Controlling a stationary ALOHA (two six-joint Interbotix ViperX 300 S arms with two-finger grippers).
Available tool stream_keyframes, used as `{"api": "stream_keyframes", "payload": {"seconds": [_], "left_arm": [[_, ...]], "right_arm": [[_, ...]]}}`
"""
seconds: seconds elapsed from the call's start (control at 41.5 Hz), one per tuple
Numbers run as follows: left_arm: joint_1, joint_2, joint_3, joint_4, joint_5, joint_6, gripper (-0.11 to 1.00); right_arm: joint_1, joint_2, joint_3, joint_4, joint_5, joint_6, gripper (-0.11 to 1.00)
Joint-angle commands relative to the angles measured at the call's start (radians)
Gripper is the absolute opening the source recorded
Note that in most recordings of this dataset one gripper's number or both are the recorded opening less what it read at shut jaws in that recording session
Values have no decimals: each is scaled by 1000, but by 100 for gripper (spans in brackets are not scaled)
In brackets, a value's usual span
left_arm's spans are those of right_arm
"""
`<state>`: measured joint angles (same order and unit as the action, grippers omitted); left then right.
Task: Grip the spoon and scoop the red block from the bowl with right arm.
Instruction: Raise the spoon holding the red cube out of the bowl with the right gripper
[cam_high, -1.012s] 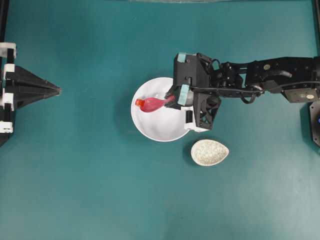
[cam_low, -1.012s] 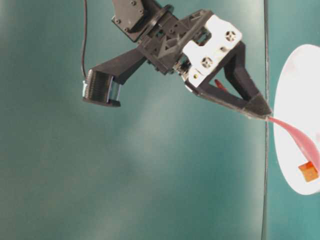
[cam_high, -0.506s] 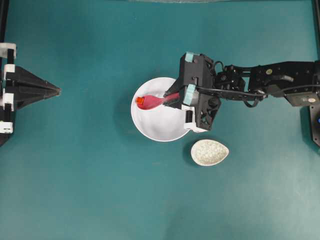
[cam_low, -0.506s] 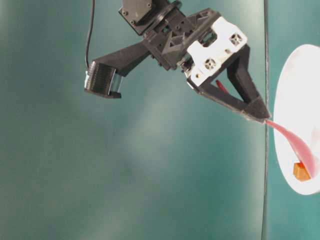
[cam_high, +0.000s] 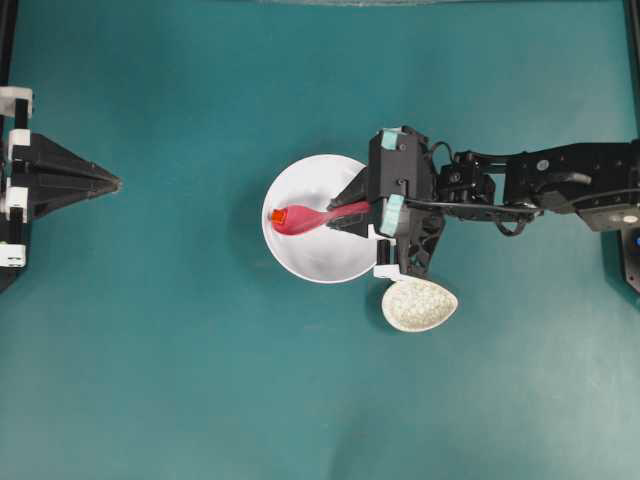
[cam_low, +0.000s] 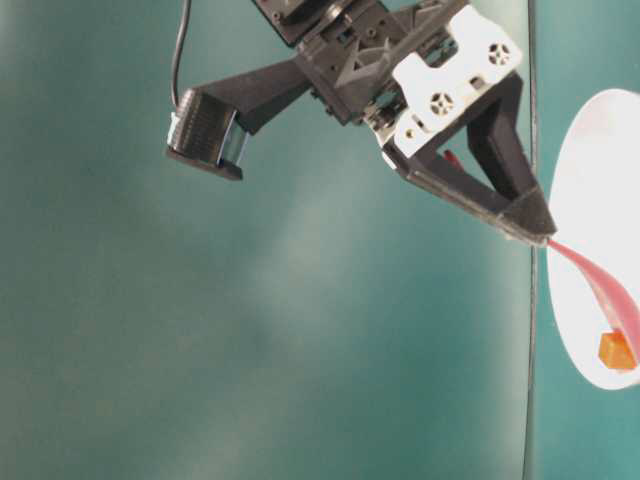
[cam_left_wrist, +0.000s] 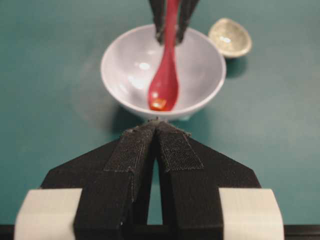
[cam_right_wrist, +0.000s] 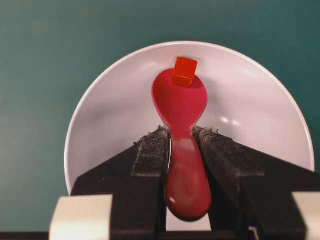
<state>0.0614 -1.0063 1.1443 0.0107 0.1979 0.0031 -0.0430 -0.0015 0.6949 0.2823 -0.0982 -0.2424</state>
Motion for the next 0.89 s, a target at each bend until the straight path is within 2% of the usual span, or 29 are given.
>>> {"api": "stream_keyframes", "payload": {"seconds": [0.0, 0.434, 0.867], "left_arm": [[3, 3, -31, 0, -5, -2, 0], [3, 5, -29, 0, 8, -2, 0], [3, 6, -29, -2, 20, -2, 0]], "right_arm": [[3, -38, 0, 3, -40, 2, 25], [11, -129, 124, 3, -232, 2, 25], [66, -204, 215, -11, -405, -8, 25]]}}
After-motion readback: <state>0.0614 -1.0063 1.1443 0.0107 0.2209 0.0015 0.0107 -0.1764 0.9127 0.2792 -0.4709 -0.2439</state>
